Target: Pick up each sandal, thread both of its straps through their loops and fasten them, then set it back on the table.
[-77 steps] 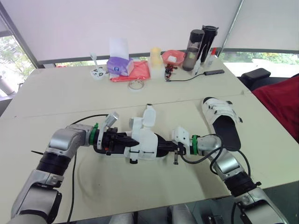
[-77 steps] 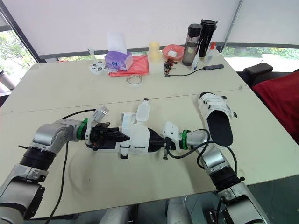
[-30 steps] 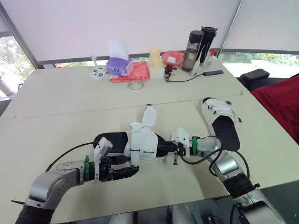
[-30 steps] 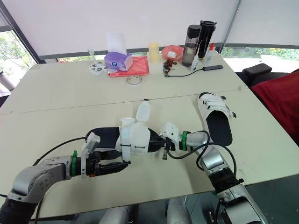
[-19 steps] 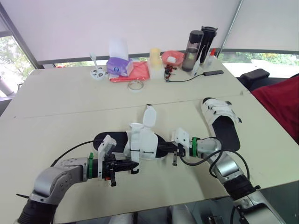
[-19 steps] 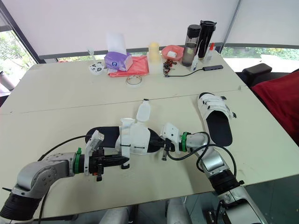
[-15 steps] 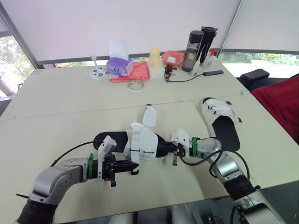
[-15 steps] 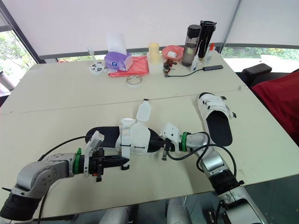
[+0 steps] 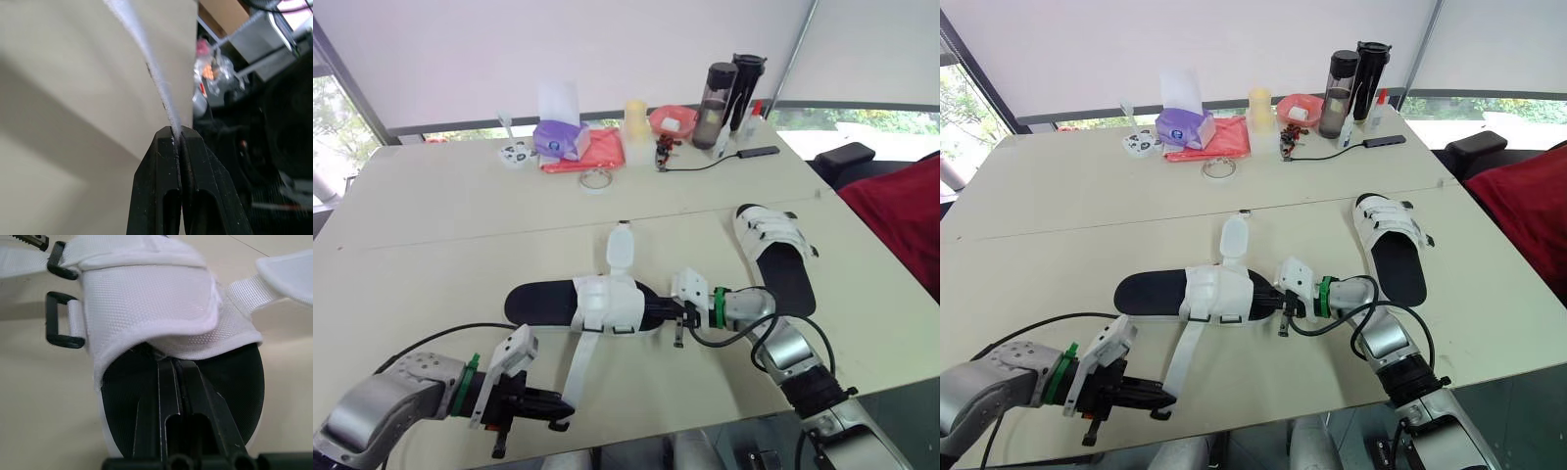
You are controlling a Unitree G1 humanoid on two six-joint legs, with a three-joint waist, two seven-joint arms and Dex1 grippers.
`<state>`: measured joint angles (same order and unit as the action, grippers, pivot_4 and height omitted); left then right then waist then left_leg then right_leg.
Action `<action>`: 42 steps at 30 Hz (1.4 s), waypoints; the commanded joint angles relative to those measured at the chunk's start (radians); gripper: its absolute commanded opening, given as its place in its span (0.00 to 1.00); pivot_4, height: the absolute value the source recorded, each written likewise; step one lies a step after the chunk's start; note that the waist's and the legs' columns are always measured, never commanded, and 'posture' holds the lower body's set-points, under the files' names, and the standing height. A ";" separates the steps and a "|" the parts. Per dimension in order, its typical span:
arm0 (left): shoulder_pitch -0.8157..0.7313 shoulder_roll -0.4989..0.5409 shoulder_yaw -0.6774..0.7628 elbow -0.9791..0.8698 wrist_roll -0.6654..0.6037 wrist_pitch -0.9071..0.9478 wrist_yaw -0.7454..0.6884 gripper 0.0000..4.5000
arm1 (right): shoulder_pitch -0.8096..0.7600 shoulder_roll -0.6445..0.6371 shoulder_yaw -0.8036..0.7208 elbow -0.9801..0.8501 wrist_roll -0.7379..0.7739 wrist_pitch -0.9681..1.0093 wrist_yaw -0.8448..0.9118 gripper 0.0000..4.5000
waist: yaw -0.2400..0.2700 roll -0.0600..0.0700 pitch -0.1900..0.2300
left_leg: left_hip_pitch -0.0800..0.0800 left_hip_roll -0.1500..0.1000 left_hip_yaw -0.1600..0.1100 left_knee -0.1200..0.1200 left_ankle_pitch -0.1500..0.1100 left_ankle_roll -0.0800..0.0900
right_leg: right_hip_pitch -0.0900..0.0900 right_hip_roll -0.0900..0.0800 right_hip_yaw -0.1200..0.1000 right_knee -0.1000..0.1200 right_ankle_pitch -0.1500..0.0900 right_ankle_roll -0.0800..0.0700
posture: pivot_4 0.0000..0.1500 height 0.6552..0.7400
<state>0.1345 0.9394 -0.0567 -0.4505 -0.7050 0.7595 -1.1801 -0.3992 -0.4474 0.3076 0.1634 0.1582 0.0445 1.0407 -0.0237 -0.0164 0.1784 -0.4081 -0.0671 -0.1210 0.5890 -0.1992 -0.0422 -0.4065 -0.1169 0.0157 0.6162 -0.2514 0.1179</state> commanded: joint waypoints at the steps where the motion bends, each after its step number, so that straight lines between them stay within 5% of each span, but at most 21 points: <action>1: 0.032 0.015 -0.011 0.008 0.020 -0.048 -0.052 0.01 | 0.020 -0.013 0.028 0.072 -0.061 0.035 -0.010 0.00 | 0.000 0.000 0.000 | 0.000 0.000 0.001 0.000 0.000 0.000 | 0.000 0.000 0.000 0.000 0.000 0.000 | 1.00 1.00; 16: -0.239 -0.188 0.240 0.198 -0.335 0.109 0.031 0.01 | 0.013 -0.016 0.033 0.085 -0.066 0.030 -0.011 0.00 | 0.008 -0.001 0.000 | 0.001 0.006 0.005 0.002 0.001 0.002 | 0.001 0.006 -0.003 0.000 0.002 -0.001 | 1.00 1.00; 27: -0.508 -0.330 0.189 0.299 -0.336 0.223 0.221 0.01 | 0.010 -0.006 0.040 0.097 -0.072 0.021 -0.021 0.00 | 0.008 -0.001 -0.001 | 0.002 0.006 0.004 0.005 0.001 0.003 | 0.002 0.009 -0.003 0.002 0.004 0.000 | 1.00 1.00; 30: -0.533 -0.339 0.200 0.315 -0.342 0.250 0.241 0.21 | 0.014 -0.007 0.039 0.092 -0.072 0.023 -0.025 0.00 | 0.009 -0.001 -0.001 | 0.002 0.007 0.004 0.005 0.001 0.003 | 0.002 0.010 -0.003 0.002 0.004 0.000 | 1.00 1.00; 36: -0.571 -0.376 0.247 0.323 -0.357 0.255 0.327 0.89 | 0.031 -0.012 0.039 0.074 -0.071 0.028 -0.030 0.00 | 0.010 -0.002 -0.001 | 0.002 0.007 0.004 0.005 0.001 0.002 | 0.003 0.011 -0.002 0.002 0.004 -0.001 | 1.00 1.00; 42: -0.625 -0.395 0.253 0.345 -0.296 0.194 0.367 0.89 | 0.020 -0.008 0.040 0.086 -0.074 0.026 -0.030 0.00 | 0.010 -0.002 -0.001 | 0.002 0.007 0.005 0.005 0.001 0.002 | 0.003 0.011 -0.002 0.002 0.004 -0.001 | 1.00 1.00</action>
<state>-0.4763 0.5367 0.1772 -0.0879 -1.0091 0.9767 -0.8084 -0.4083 -0.4431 0.3163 0.1798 0.1512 0.0359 1.0218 -0.0136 -0.0184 0.1774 -0.4057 -0.0600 -0.1156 0.5943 -0.1979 -0.0400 -0.4030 -0.1055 0.0133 0.6177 -0.2474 0.1173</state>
